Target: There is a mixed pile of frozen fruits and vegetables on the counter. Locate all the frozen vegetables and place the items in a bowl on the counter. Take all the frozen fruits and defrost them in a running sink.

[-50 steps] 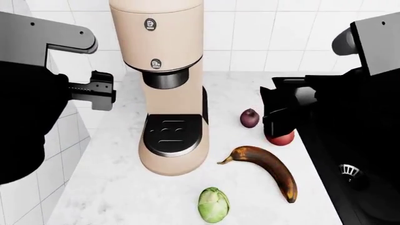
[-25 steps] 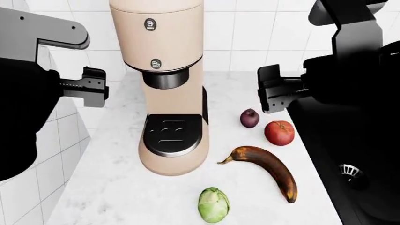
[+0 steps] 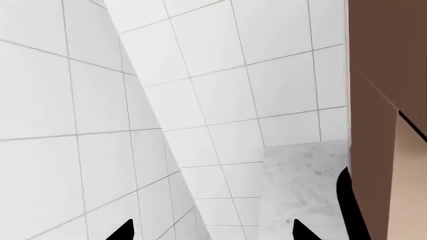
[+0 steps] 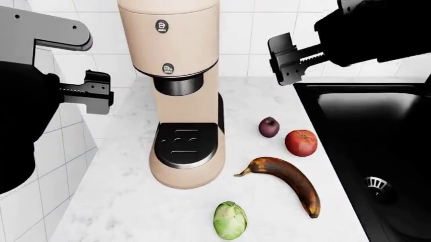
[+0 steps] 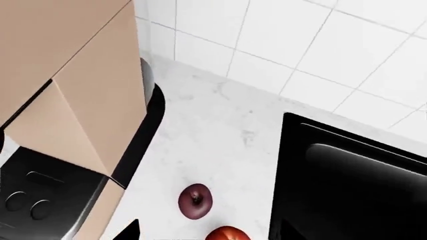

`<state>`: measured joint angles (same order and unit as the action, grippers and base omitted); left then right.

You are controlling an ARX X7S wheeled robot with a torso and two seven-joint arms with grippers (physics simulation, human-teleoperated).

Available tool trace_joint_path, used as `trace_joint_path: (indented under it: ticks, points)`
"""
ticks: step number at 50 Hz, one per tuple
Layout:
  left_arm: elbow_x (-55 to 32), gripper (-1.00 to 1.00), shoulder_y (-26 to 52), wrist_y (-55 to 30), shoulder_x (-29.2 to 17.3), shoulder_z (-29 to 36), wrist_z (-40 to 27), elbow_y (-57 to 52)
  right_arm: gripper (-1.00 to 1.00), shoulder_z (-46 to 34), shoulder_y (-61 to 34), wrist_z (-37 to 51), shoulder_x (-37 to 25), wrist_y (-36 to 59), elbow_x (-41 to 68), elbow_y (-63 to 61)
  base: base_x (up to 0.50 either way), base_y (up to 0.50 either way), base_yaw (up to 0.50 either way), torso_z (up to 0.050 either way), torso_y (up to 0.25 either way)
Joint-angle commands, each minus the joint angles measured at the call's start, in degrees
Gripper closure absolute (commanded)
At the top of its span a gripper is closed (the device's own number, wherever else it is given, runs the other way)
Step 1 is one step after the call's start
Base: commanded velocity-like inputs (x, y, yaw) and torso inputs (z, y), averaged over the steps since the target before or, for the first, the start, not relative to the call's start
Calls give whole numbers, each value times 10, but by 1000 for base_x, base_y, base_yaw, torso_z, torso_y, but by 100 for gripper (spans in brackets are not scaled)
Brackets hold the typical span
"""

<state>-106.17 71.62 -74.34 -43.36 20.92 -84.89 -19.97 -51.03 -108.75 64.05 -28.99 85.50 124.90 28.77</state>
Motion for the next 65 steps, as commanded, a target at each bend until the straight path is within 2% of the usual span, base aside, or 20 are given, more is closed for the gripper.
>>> trace_joint_path:
  ticks: [1, 4, 13, 18, 27, 32, 41, 65]
  points:
    - [-12, -100, 12, 7, -4, 16, -11, -1, -100, -142, -121, -259, 71, 42, -176, 118, 0, 0, 0, 0, 0]
    - [-9, -100, 15, 7, -2, 22, -8, 3, -100, -205, -144, -363, 87, 39, -234, 141, 0, 0, 0, 0, 0]
    - [13, -100, 32, 5, 11, 37, 11, 22, -100, -287, -155, -539, 126, -13, -350, 192, 0, 0, 0, 0, 0]
    - [21, -100, 40, 4, 19, 45, 20, 28, -100, -316, -157, -611, 152, -46, -395, 219, 0, 0, 0, 0, 0]
    - [21, -100, 35, 10, 15, 48, 23, 23, -100, -348, -138, -687, 200, -110, -447, 283, 0, 0, 0, 0, 0]
    - [22, -100, 32, 14, 12, 49, 25, 21, -100, -355, -117, -695, 198, -111, -449, 270, 0, 0, 0, 0, 0]
    - [26, -100, 30, 20, 10, 52, 30, 19, -100, -344, -61, -614, 184, -90, -420, 206, 0, 0, 0, 0, 0]
    - [35, -100, 24, 32, -3, 56, 46, 11, -100, -366, -41, -662, 227, -144, -459, 263, 0, 0, 0, 0, 0]
